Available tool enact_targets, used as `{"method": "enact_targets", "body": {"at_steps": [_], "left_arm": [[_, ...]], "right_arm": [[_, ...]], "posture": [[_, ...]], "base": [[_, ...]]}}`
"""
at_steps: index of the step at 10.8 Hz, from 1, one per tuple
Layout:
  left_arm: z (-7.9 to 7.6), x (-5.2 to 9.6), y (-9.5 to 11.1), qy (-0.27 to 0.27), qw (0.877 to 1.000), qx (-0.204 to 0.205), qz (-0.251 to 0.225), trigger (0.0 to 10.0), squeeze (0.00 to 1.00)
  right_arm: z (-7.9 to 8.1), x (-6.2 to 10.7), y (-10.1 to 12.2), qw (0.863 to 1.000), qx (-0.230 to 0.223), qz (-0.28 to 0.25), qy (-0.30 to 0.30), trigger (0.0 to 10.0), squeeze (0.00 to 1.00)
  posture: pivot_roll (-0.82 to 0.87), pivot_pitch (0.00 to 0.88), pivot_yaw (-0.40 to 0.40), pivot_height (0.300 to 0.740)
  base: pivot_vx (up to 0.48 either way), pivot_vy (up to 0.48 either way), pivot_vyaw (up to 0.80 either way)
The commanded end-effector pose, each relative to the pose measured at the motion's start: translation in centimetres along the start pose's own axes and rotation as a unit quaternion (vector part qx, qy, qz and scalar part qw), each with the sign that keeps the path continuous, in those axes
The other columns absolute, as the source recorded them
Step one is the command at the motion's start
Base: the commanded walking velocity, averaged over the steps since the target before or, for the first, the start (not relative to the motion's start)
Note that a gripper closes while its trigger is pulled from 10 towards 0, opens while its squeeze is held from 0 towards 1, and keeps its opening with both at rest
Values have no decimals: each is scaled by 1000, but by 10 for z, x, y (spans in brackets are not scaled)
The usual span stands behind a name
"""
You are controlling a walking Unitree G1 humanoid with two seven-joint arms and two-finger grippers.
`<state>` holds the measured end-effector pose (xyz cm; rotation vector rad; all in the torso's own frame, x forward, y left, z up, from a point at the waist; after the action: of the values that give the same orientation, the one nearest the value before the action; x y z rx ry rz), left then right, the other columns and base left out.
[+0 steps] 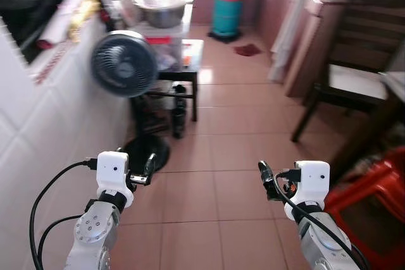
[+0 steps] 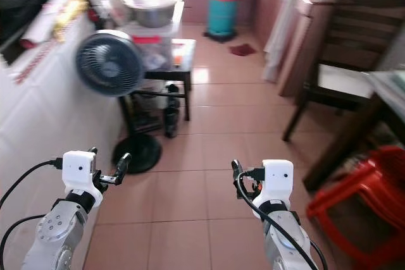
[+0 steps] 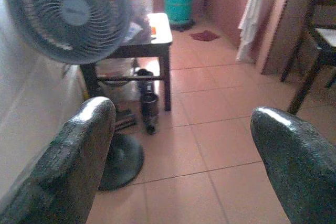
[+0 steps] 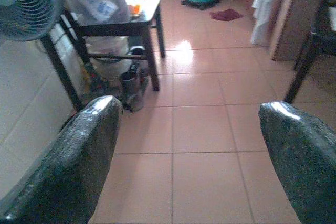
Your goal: Setting the table
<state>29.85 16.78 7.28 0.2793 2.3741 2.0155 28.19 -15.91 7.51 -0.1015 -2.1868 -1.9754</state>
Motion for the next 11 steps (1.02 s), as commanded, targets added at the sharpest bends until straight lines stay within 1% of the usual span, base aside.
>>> {"method": "enact_targets", "body": {"at_steps": [1, 3, 11], "left_arm": [[-2, 0, -1, -5, 1000, 5, 5, 10000, 0], [-4, 1, -2, -11, 1000, 13, 7, 10000, 0], [-8, -1, -3, -23, 1000, 19, 10, 10000, 0]], "right_arm": [[-1, 0, 3, 1000, 0, -2, -1, 10000, 0], [-1, -1, 4, 1000, 1, -2, 0, 10000, 0], [0, -2, 4, 1000, -2, -4, 0, 10000, 0]], "posture": [[72, 41, -15, 740], [71, 41, -16, 740], [70, 30, -19, 740]], "base": [[0, 0, -788], [0, 0, -788], [0, 0, -788]]}}
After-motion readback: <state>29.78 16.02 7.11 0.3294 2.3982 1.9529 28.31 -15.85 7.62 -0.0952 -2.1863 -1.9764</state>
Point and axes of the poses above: a point about 5 cm out from each wrist's last joint towards the gripper, its own x axis pointing back from the gripper into the wrist, its own y axis along the axis of the wrist's last joint, z = x × y, the point moved 5 cm from there along -x, pointing out of the wrist towards the gripper, and after that the axes turned 10 degrees about x, right-handed, at the moved point
